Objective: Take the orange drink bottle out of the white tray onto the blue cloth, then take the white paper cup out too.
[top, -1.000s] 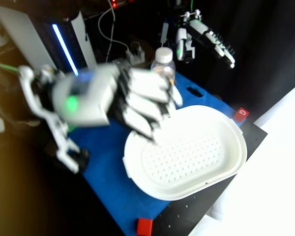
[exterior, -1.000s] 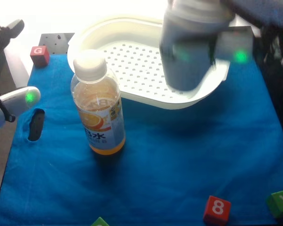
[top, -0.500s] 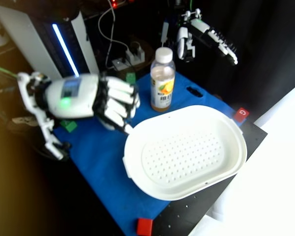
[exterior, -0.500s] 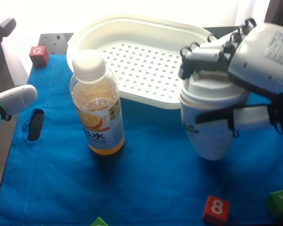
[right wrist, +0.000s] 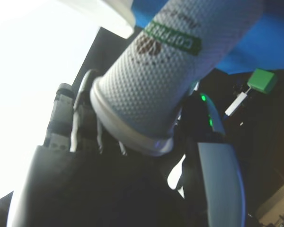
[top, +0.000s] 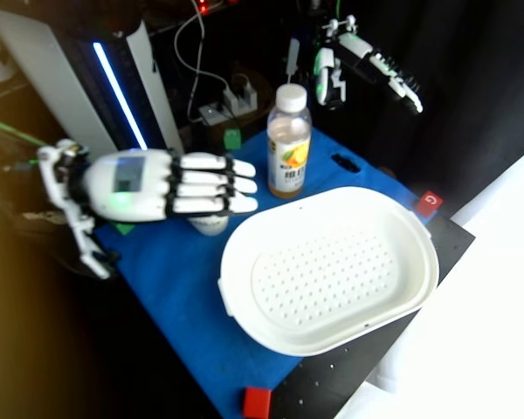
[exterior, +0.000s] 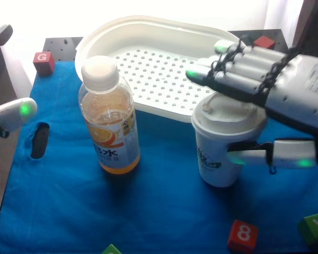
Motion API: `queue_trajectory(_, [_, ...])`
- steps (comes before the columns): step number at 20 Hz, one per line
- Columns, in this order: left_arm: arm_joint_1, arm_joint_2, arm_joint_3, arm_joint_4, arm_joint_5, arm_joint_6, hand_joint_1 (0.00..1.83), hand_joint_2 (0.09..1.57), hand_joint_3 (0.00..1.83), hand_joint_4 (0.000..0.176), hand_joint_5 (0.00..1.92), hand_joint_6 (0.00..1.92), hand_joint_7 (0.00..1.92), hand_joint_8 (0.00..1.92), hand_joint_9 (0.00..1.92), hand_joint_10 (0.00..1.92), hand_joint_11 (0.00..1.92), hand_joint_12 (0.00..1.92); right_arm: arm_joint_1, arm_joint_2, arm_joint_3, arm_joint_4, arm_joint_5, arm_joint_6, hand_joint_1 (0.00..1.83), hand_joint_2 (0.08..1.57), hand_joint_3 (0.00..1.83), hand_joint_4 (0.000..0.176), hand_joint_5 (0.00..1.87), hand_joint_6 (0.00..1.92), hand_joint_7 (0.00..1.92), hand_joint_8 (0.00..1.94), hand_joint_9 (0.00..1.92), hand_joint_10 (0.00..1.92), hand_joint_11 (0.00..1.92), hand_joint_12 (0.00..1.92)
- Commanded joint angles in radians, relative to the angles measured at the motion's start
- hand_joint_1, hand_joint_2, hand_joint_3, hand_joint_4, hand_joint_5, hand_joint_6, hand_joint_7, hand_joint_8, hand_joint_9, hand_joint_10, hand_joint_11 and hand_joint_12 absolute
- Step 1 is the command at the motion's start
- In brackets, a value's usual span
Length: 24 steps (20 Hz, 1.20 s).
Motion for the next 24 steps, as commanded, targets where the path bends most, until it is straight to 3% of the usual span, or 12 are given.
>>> queue_trajectory(1, [-0.003,0.005,0.001,0.001,-0.136,-0.008,0.50,1.14,0.00,0.121,0.05,0.00,0.00,0.00,0.00,0.00,0.00,0.08,0.008,0.008,-0.009,0.018,0.148,0.007,0.47,1.11,0.00,0.111,0.00,0.00,0.00,0.00,0.00,0.01,0.00,1.35])
queue_trajectory(3, [-0.001,0.004,0.001,-0.003,-0.140,-0.009,0.48,1.14,0.00,0.138,0.05,0.00,0.00,0.00,0.00,0.00,0.00,0.13,0.007,0.039,-0.018,0.021,0.186,0.028,0.47,1.08,0.00,0.110,0.00,0.00,0.00,0.00,0.00,0.00,0.00,1.08])
queue_trajectory(5, [-0.001,0.004,0.000,-0.003,-0.140,-0.009,0.47,1.13,0.00,0.135,0.05,0.00,0.00,0.00,0.00,0.00,0.00,0.19,0.003,0.052,-0.017,0.022,0.216,0.060,0.45,1.06,0.00,0.042,0.00,0.00,0.00,0.00,0.00,0.00,0.00,1.20])
queue_trajectory(6, [0.000,0.004,0.000,-0.003,-0.140,-0.009,0.48,1.13,0.00,0.132,0.05,0.00,0.00,0.00,0.00,0.00,0.00,0.19,0.001,0.059,-0.019,0.025,0.235,0.068,0.42,1.07,0.00,0.039,0.00,0.00,0.00,0.00,0.00,0.00,0.00,1.14])
queue_trajectory(9, [0.001,0.006,0.000,-0.003,-0.145,-0.009,0.48,1.14,0.00,0.138,0.06,0.00,0.00,0.00,0.00,0.00,0.00,0.20,-0.003,0.091,-0.029,0.047,0.298,0.069,0.39,1.02,0.00,0.087,0.00,0.00,0.00,0.00,0.00,0.00,0.00,0.96])
queue_trajectory(10, [0.001,0.006,0.000,-0.003,-0.148,-0.009,0.49,1.14,0.00,0.139,0.06,0.00,0.00,0.00,0.00,0.00,0.00,0.19,-0.007,0.103,-0.033,0.060,0.327,0.069,0.39,1.01,0.00,0.083,0.00,0.00,0.00,0.00,0.00,0.00,0.00,0.97])
queue_trajectory(12, [0.003,0.008,0.000,-0.003,-0.151,-0.009,0.51,1.12,0.00,0.138,0.06,0.00,0.00,0.00,0.00,0.00,0.00,0.14,-0.021,0.127,-0.039,0.092,0.384,0.069,0.33,1.05,0.00,0.008,0.00,0.00,0.00,0.00,0.00,0.00,0.00,0.79])
queue_trajectory(13, [0.003,0.007,-0.001,-0.004,-0.151,-0.009,0.51,1.12,0.00,0.136,0.06,0.00,0.00,0.00,0.00,0.00,0.00,0.14,-0.033,0.140,-0.041,0.114,0.419,0.069,0.34,1.07,0.00,0.016,0.00,0.00,0.00,0.00,0.00,0.00,0.00,0.37])
queue_trajectory(14, [0.004,0.007,-0.001,-0.004,-0.151,-0.010,0.51,1.12,0.00,0.133,0.06,0.00,0.00,0.00,0.00,0.00,0.00,0.14,-0.036,0.142,-0.041,0.117,0.424,0.071,0.42,1.08,0.01,0.024,0.00,0.00,0.00,0.00,0.00,0.00,0.00,0.29])
queue_trajectory(15, [0.006,0.007,-0.002,-0.004,-0.152,-0.010,0.51,1.12,0.00,0.125,0.06,0.00,0.00,0.00,0.00,0.00,0.00,0.14,-0.040,0.145,-0.041,0.125,0.436,0.074,0.50,1.09,0.01,0.000,0.00,0.00,0.00,0.00,0.00,0.00,0.00,0.68])
queue_trajectory(18, [0.007,0.008,-0.001,-0.005,-0.158,-0.011,0.50,1.13,0.00,0.122,0.05,0.00,0.00,0.00,0.00,0.00,0.00,0.22,-0.043,0.156,-0.040,0.147,0.480,0.073,0.47,1.13,0.02,0.020,0.00,0.00,0.01,0.00,0.08,0.05,0.00,1.23])
queue_trajectory(24, [0.007,0.016,-0.004,-0.001,-0.195,-0.010,0.54,1.13,0.00,0.131,0.04,0.00,0.00,0.00,0.00,0.00,0.00,0.24,-0.044,0.158,-0.027,0.242,0.535,0.001,0.43,1.25,0.02,0.000,0.00,0.00,0.03,0.00,0.00,0.41,0.00,1.44])
